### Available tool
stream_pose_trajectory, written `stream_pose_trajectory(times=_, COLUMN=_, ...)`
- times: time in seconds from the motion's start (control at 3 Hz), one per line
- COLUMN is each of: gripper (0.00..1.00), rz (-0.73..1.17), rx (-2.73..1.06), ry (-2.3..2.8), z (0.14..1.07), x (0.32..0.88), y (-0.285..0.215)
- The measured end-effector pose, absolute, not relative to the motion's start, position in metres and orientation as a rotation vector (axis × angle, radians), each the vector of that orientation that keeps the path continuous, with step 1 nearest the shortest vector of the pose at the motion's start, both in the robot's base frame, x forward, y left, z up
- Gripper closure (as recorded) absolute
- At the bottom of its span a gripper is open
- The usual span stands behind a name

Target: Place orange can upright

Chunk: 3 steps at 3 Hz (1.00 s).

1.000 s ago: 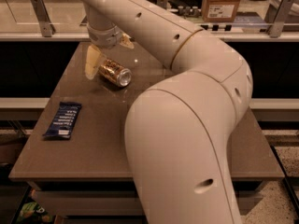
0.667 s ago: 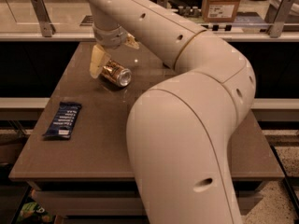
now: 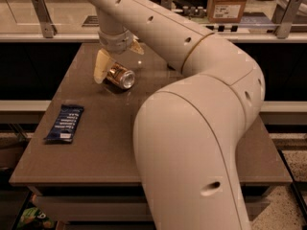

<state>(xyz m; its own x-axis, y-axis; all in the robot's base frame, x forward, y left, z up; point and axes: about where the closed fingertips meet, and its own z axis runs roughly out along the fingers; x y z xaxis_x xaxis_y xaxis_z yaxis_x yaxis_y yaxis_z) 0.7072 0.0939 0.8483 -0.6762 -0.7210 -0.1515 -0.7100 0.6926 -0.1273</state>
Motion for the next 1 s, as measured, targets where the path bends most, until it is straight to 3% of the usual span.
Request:
stream_pose_trajectory(times=0.33, gripper=0.0, rz=-0.065, rx=-1.238, ry=2.684, z=0.8456, x=0.6935, y=0.107)
stream_pose_trajectory(times=1.0, gripper=0.4, rz=-0.058, rx=-1.236, ry=2.672, z=0.8401, x=0.698, y=0.1115)
